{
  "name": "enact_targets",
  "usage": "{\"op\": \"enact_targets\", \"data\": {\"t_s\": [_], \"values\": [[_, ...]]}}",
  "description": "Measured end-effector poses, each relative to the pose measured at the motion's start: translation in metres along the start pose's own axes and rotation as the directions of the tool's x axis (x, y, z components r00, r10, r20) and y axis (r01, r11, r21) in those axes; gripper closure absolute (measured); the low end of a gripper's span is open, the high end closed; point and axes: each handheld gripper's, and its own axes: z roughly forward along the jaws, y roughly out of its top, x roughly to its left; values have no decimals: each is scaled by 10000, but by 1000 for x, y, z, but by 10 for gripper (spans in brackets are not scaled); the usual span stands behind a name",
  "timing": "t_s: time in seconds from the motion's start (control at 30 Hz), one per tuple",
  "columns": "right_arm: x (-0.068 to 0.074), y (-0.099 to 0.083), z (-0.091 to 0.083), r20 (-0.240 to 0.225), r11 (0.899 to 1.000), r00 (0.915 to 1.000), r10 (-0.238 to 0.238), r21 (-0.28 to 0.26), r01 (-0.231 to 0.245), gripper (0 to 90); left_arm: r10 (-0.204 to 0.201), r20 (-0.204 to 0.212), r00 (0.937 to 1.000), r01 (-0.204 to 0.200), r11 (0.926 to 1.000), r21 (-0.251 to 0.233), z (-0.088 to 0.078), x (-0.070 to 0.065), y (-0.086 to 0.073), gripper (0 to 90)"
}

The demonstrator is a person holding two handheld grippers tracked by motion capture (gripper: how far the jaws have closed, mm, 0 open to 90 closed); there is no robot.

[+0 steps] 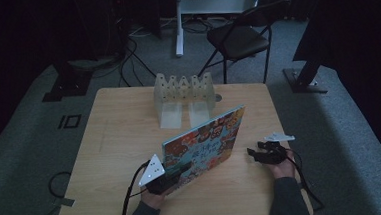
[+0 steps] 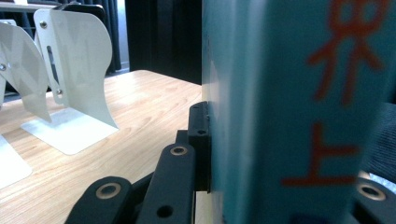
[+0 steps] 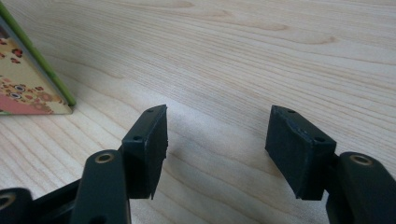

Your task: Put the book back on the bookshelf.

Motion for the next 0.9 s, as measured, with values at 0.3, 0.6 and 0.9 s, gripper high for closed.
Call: {"op": "enact_targets", "data": {"t_s": [0.3, 0.6, 0.9], "values": [[2, 0, 1, -41, 9999, 9999, -91, 60, 92, 334, 184, -167, 9997, -184, 9998, -5, -3, 1, 5, 814], [4, 0, 1, -22, 9996, 9997, -253, 149, 253, 288, 177, -346, 9992, -177, 9998, 7, -7, 4, 7, 813], [10, 2, 6, 553, 9962, 9957, -742, 508, 714, 164, 67, -545, 9985, -71, 9999, -76, -12, 9, 8, 813]]}}
